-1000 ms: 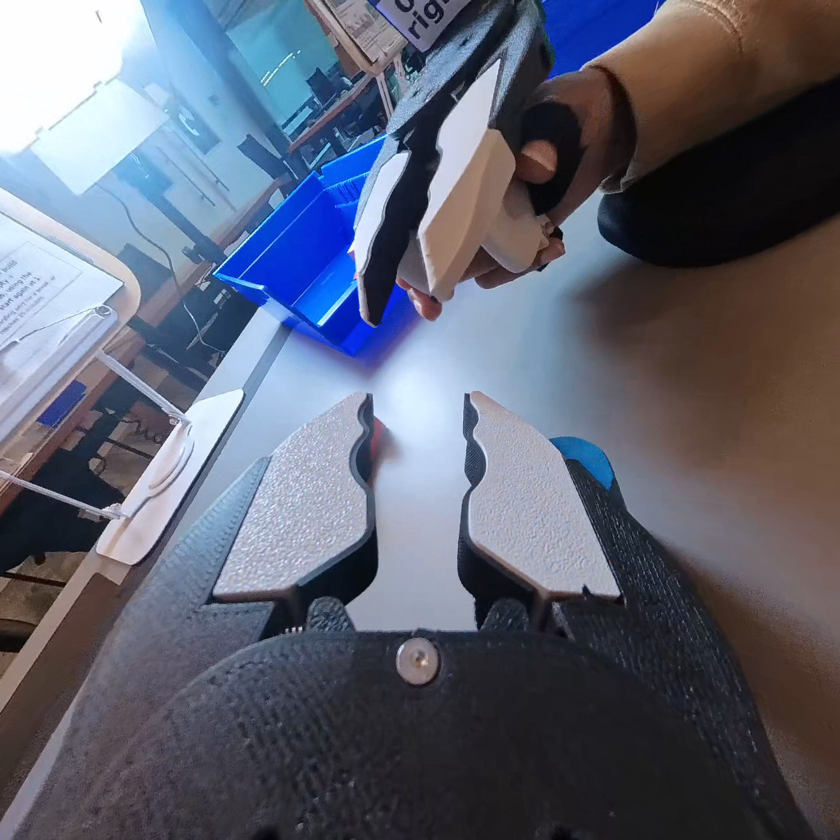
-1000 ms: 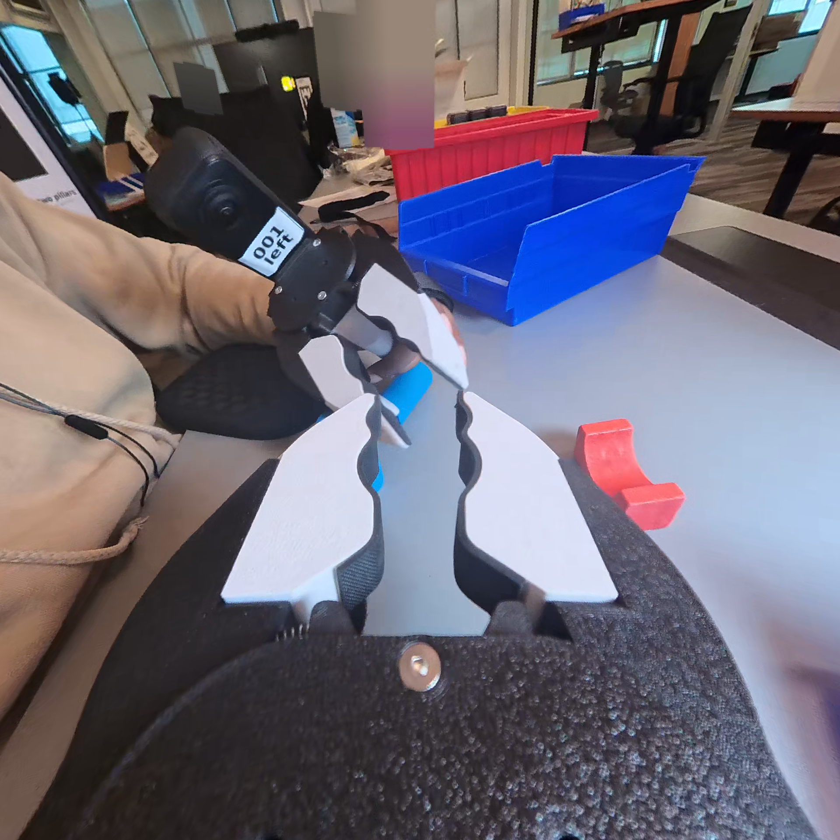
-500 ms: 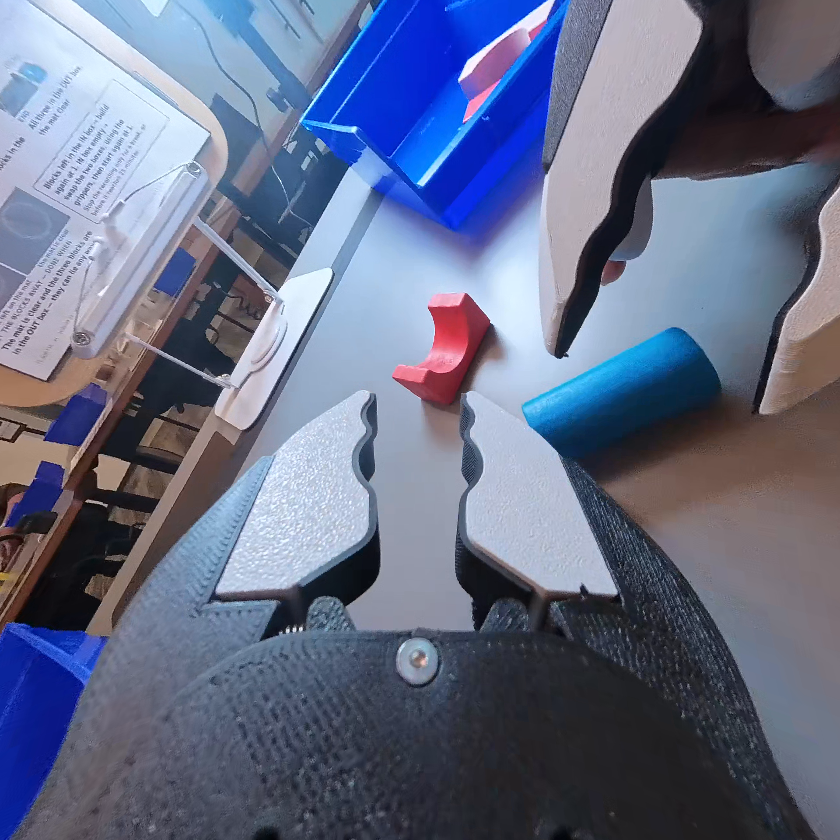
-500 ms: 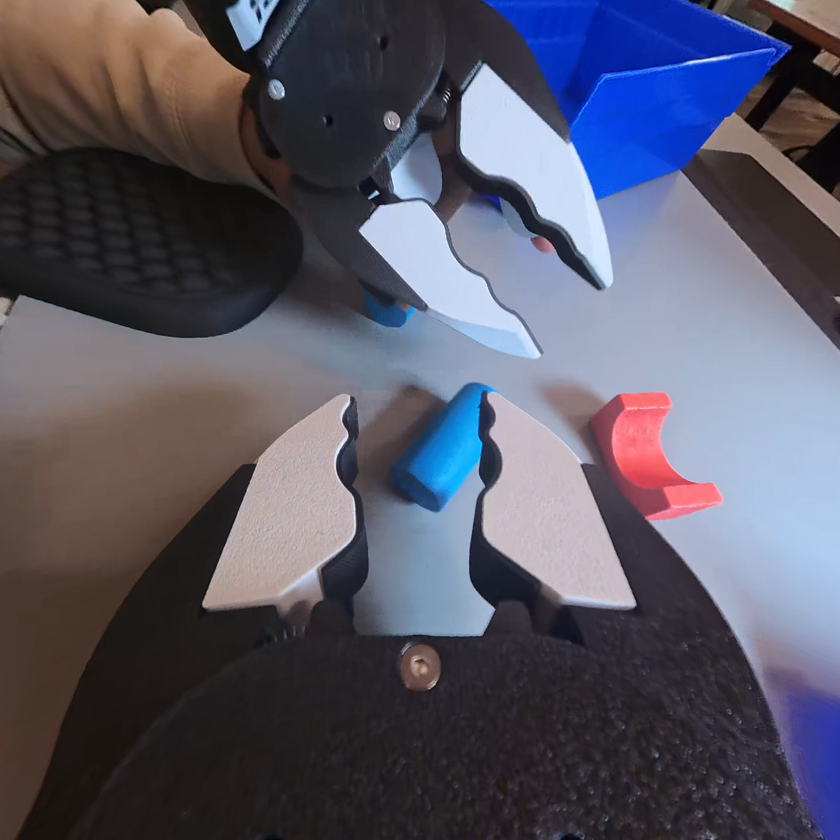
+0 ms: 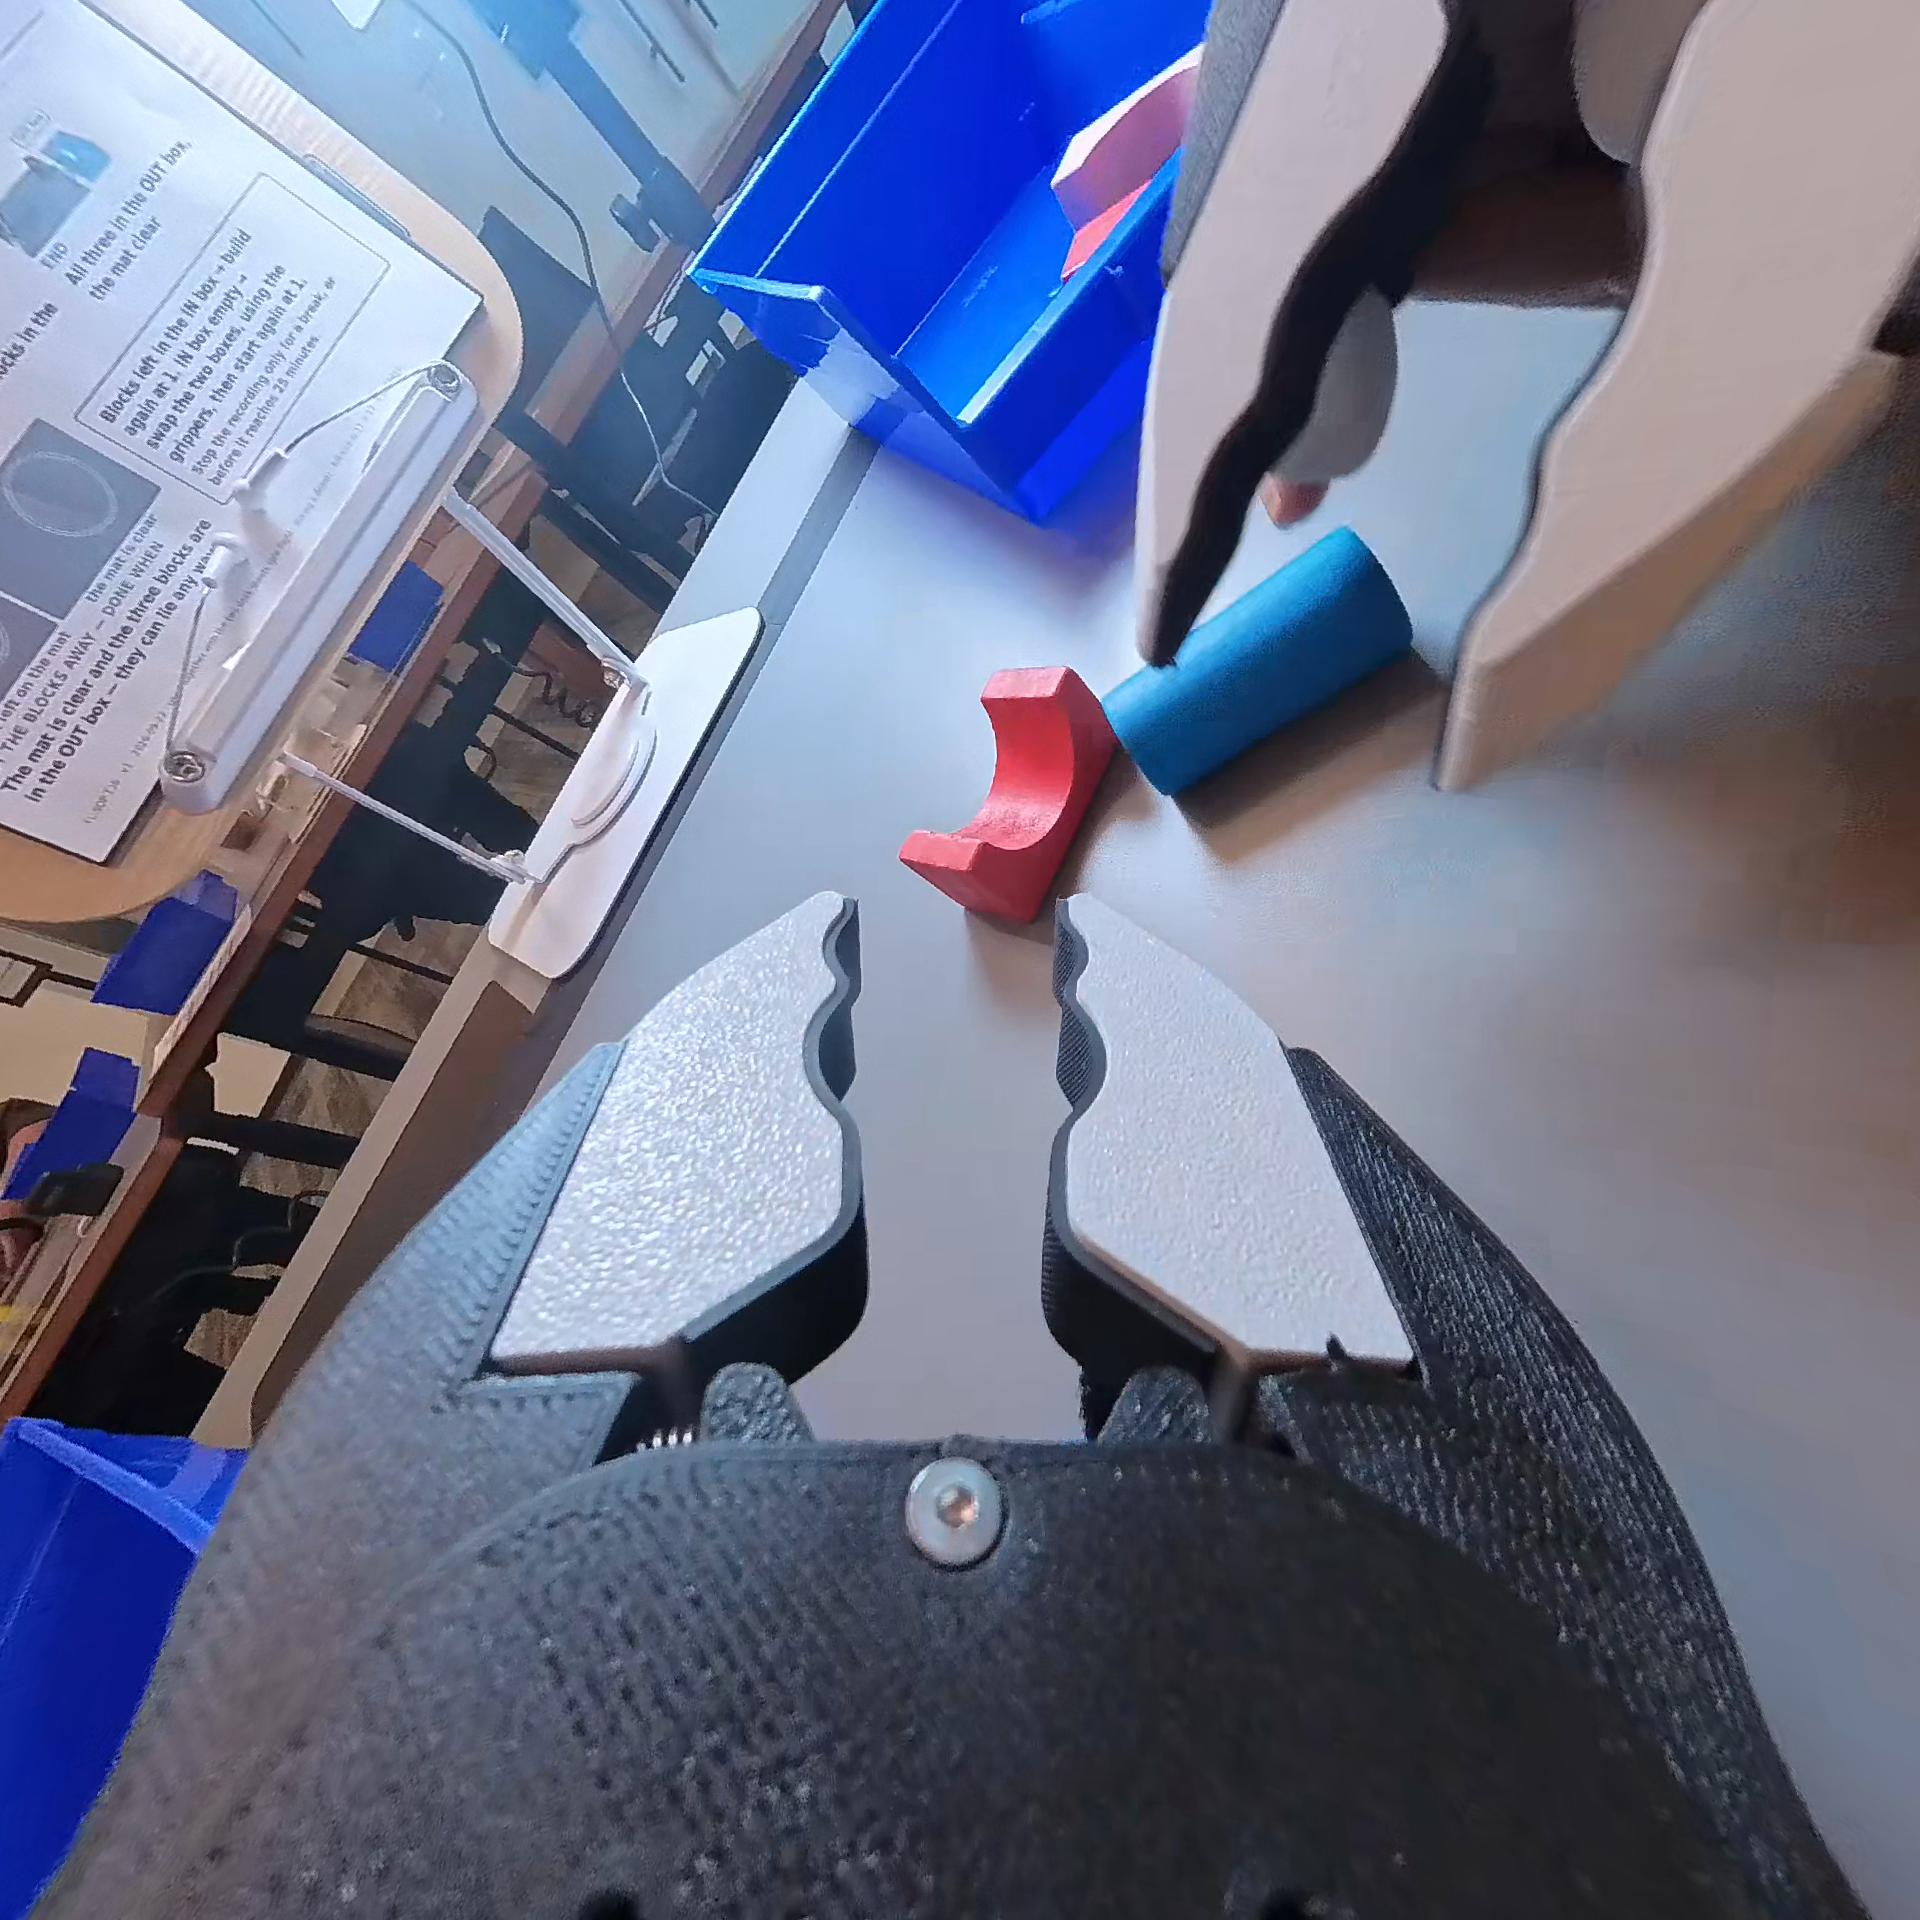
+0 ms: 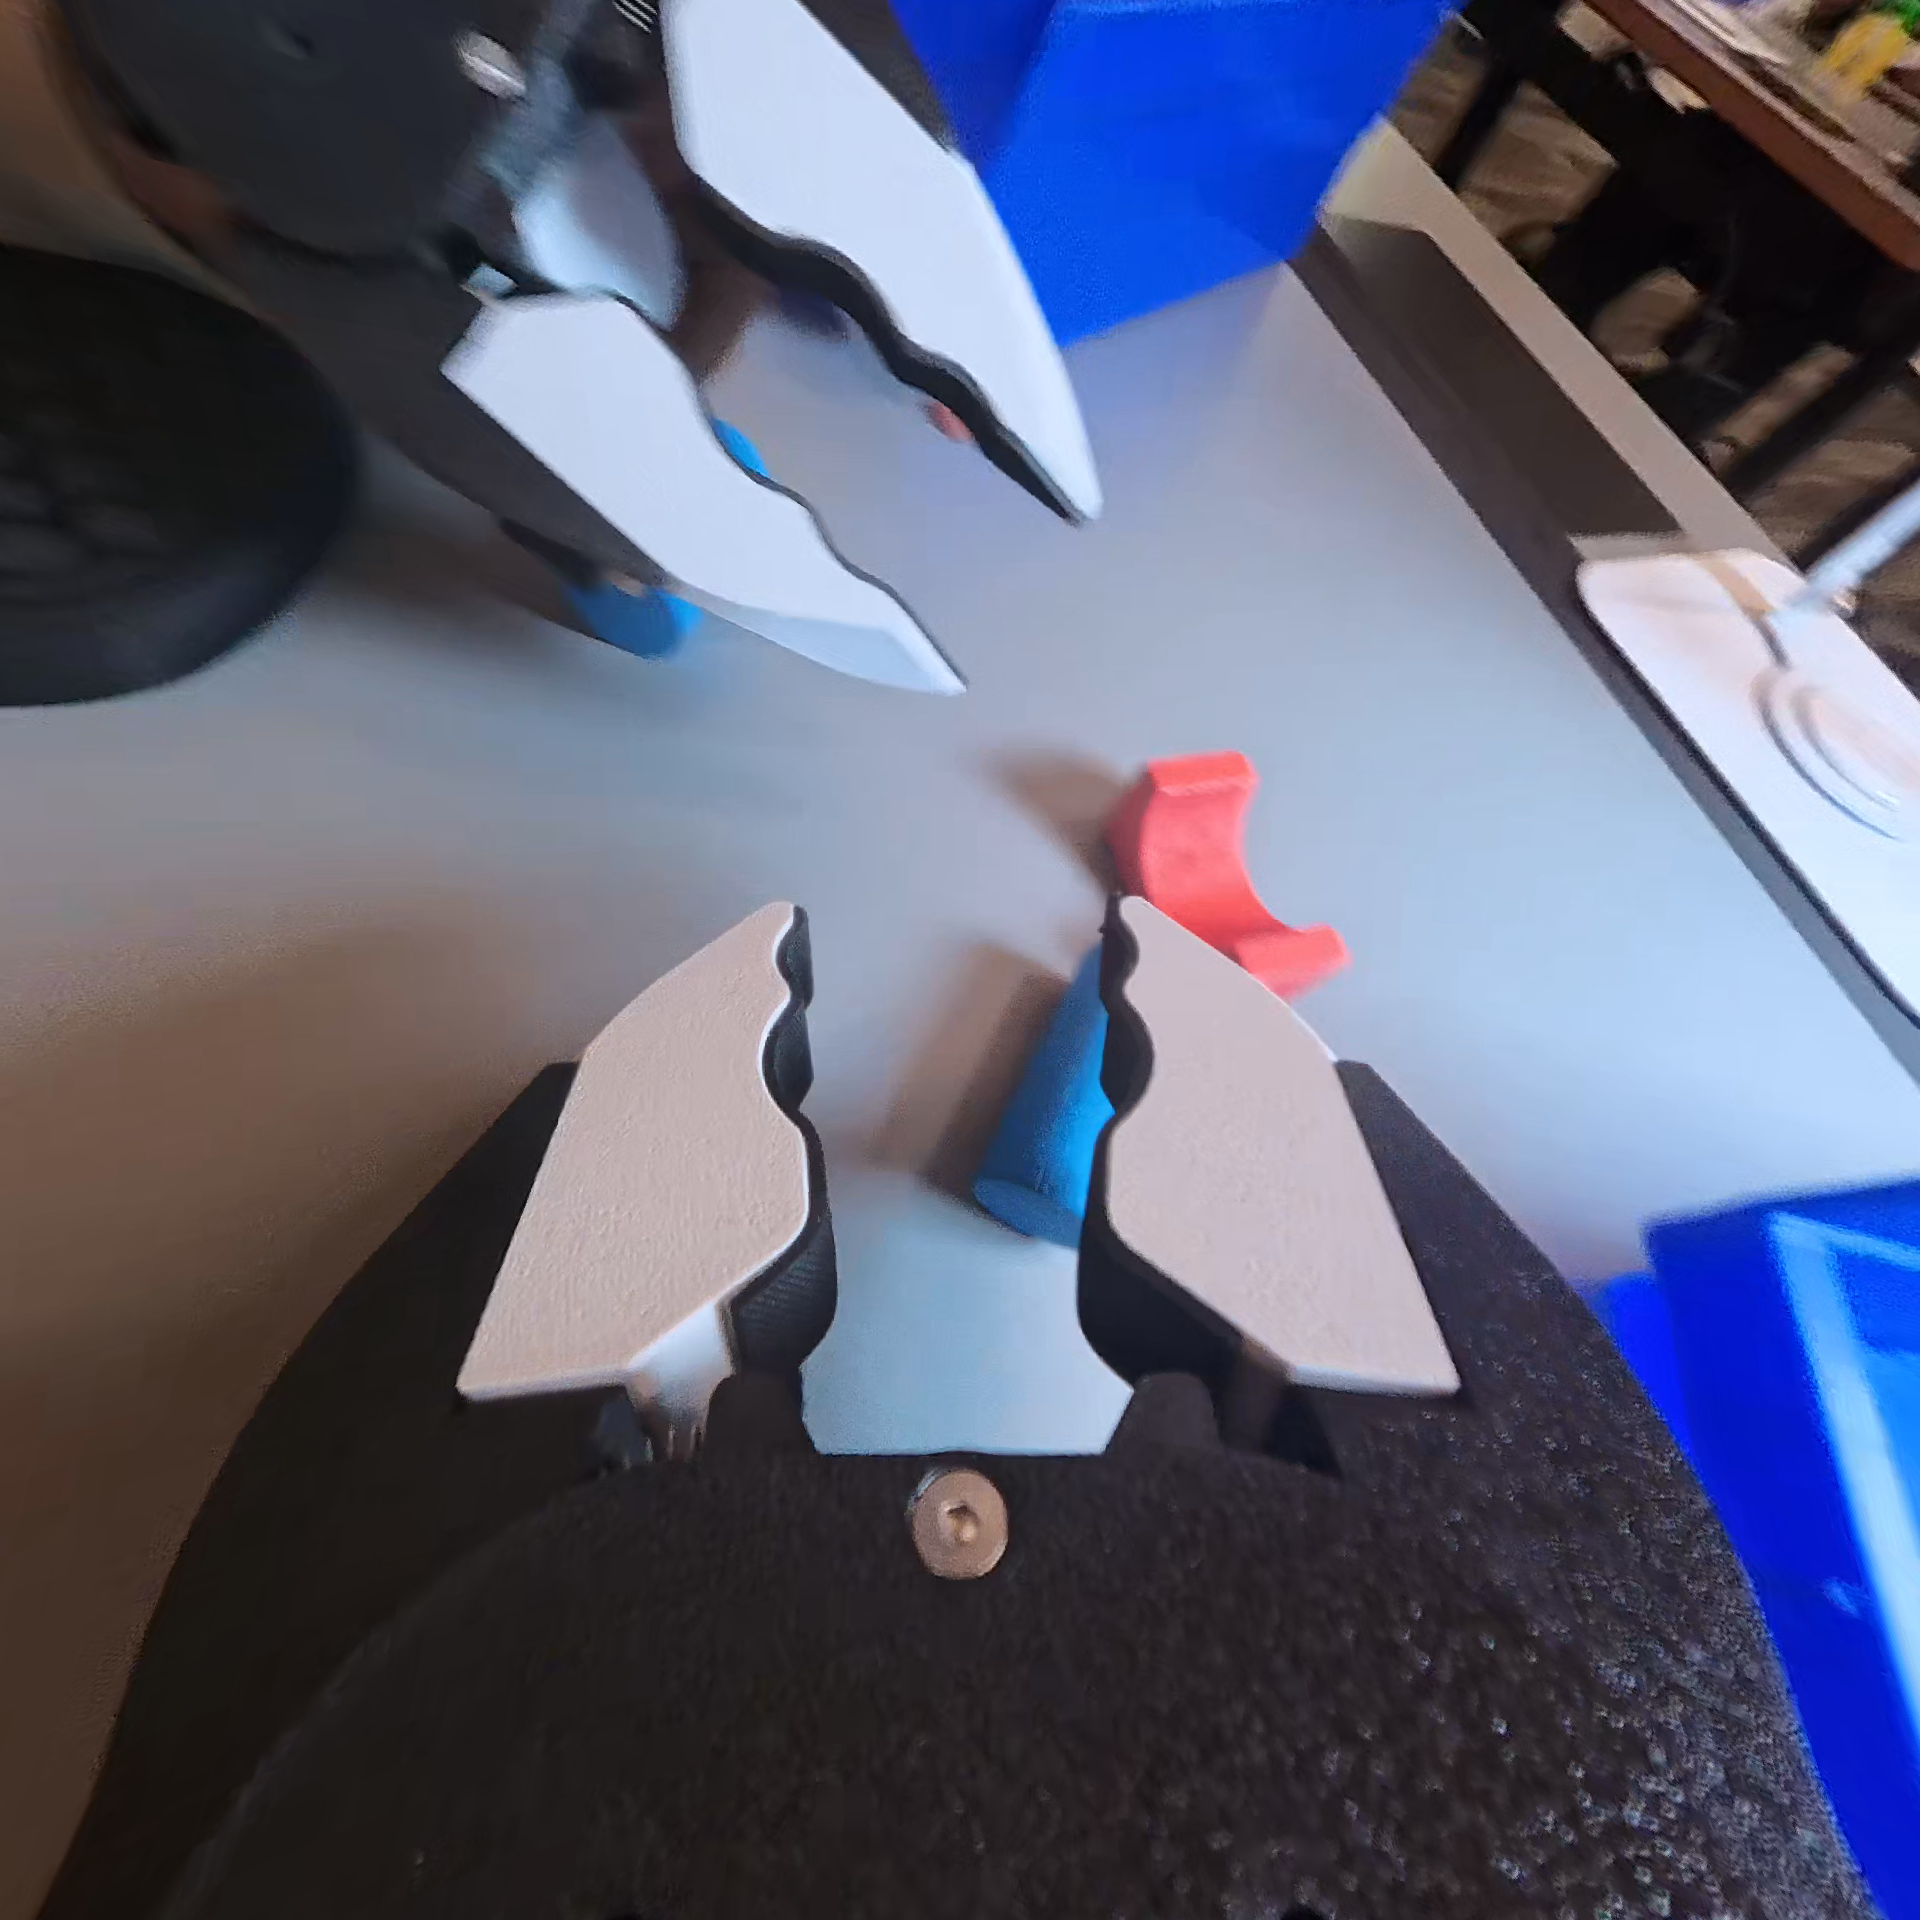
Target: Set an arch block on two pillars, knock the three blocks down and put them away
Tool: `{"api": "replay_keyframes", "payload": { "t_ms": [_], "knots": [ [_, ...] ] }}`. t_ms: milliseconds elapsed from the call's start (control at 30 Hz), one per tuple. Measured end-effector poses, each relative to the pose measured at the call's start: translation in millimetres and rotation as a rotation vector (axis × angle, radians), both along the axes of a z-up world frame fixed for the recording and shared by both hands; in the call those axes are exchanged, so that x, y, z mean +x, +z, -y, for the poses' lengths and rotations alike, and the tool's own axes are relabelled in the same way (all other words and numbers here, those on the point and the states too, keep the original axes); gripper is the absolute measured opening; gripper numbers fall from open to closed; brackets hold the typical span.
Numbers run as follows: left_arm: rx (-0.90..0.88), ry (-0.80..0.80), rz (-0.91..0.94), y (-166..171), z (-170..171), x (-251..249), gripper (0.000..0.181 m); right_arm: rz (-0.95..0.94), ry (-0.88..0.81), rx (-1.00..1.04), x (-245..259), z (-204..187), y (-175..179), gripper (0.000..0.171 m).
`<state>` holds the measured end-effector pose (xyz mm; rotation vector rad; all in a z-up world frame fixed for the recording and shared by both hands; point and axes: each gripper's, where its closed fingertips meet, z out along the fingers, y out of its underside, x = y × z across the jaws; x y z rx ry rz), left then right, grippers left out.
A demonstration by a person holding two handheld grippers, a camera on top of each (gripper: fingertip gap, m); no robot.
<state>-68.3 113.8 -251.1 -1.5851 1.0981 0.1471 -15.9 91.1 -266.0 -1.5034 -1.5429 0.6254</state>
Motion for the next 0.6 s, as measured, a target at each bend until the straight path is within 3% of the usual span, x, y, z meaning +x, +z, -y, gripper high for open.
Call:
{"api": "replay_keyframes", "payload": {
  "t_ms": [133,233,267,467,600],
  "knots": [
    [-0.003,0.001,0.003,2,1,-1,0.036,0.198,-0.192,-0.072,37,-39,-30,0.065],
    [-0.002,0.001,0.002,2,2,-1,0.036,0.214,-0.260,-0.245,50,-46,-44,0.039],
    [-0.002,0.001,-0.002,2,2,0,0.036,0.219,-0.262,-0.270,52,-47,-45,0.039],
    [-0.004,0.003,-0.005,1,2,-1,0.036,0.247,-0.270,-0.143,54,-53,-40,0.038],
    [-0.007,0.005,-0.004,0,2,-2,0.036,0.126,-0.300,-0.111,52,-62,-16,0.036]
  ]
}}
